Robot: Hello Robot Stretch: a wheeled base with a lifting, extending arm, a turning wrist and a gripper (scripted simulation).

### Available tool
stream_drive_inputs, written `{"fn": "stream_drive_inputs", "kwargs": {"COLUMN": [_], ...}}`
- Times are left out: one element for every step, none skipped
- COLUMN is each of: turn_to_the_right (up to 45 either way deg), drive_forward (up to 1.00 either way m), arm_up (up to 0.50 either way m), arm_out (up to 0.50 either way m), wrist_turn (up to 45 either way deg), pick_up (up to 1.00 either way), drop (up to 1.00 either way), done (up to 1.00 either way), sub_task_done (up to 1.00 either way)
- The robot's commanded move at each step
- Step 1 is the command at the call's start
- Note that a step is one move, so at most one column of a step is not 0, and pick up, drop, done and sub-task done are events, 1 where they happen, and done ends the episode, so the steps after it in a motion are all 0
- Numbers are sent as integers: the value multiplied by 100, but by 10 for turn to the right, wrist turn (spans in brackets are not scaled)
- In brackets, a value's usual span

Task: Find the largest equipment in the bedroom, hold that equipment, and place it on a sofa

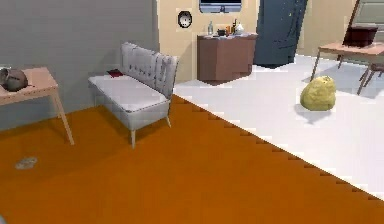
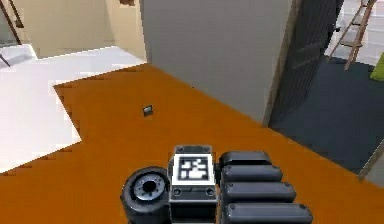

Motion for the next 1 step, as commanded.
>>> {"fn": "stream_drive_inputs", "kwargs": {"turn_to_the_right": [-390], "drive_forward": [0], "arm_up": [0], "arm_out": [0], "wrist_turn": [0], "pick_up": [0], "drop": [0], "done": [0], "sub_task_done": [0]}}
